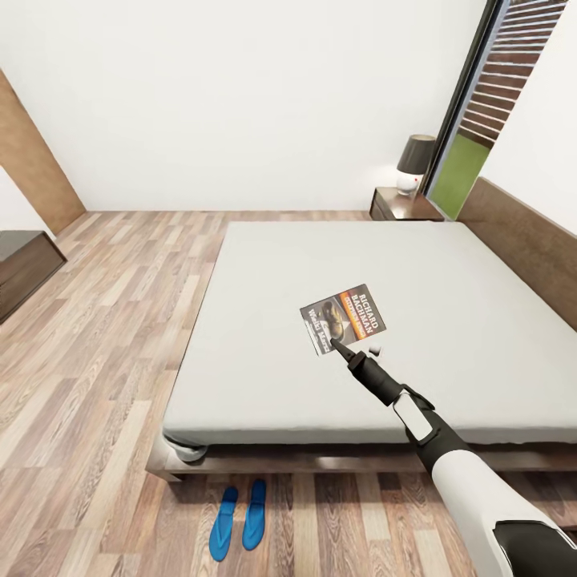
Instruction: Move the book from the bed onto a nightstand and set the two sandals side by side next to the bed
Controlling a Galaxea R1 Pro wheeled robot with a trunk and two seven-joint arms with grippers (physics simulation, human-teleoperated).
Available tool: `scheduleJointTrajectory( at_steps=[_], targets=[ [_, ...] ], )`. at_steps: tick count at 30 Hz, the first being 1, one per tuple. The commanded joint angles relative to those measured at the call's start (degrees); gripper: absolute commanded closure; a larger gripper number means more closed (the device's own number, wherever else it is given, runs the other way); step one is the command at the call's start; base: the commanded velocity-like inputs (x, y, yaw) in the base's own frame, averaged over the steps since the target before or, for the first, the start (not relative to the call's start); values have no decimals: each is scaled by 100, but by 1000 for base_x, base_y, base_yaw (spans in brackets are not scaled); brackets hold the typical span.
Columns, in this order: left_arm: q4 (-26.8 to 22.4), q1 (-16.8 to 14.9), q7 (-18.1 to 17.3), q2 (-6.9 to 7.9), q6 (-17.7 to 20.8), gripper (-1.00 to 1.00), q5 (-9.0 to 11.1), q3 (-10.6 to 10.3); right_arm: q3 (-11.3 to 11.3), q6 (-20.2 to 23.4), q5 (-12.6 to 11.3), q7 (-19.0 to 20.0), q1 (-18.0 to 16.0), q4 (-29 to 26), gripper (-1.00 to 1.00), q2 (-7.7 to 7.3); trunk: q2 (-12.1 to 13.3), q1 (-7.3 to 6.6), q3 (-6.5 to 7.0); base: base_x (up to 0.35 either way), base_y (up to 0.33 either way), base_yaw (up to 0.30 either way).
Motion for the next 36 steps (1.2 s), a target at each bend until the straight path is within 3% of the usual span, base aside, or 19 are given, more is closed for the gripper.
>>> scheduleJointTrajectory(
  at_steps=[1, 17, 36],
  targets=[
    [4, -3, 9, 0, -18, -100, 54, -45, 12, 58, -59, 4, -4, 2, 100, -2, -9, 3, -2, 0, 0, 54],
    [4, -3, 9, 0, -21, -100, 54, -31, 20, 58, -59, 6, -6, 0, 100, 4, -9, 3, 105, 0, 0, 111],
    [4, -3, 9, 0, -25, -100, 54, -28, 12, 64, -59, 1, -7, -7, 100, 4, -9, 3, 124, 0, 0, 14]
  ],
)
